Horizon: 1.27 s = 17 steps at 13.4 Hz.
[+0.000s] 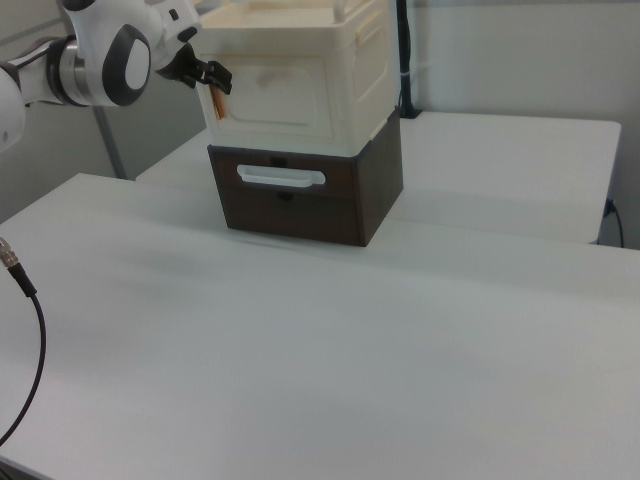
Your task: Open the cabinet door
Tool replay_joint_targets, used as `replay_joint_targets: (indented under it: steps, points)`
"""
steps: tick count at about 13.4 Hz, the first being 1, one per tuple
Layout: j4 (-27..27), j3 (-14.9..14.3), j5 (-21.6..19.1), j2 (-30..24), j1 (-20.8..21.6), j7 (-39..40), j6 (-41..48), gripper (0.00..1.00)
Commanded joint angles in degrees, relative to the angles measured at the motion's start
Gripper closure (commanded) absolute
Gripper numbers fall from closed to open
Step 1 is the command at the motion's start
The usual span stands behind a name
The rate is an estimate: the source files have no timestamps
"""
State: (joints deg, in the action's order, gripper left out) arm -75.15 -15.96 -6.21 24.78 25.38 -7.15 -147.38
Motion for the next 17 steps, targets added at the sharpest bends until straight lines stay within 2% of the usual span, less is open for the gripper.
replay_joint_targets:
  steps: [1, 3, 10, 11, 12, 14, 17]
  points:
    - [5.2, -6.2, 0.0, 5.8, 4.1, -4.5, -1.5, 0.16]
    - [5.2, -6.9, 0.0, 6.2, 5.1, -6.4, -3.1, 0.19]
    - [6.1, -6.9, 2.1, 6.6, 5.6, -8.4, -3.6, 0.46]
    - [6.0, -6.9, 2.9, 6.7, 5.5, -8.7, -4.7, 0.62]
    - [6.0, -6.8, 4.1, 6.9, 5.6, -8.8, -4.8, 0.7]
    - [5.9, -6.7, 5.1, 6.9, 5.6, -8.8, -4.8, 0.74]
    - [5.9, -6.6, 5.1, 6.9, 5.7, -8.9, -4.8, 0.75]
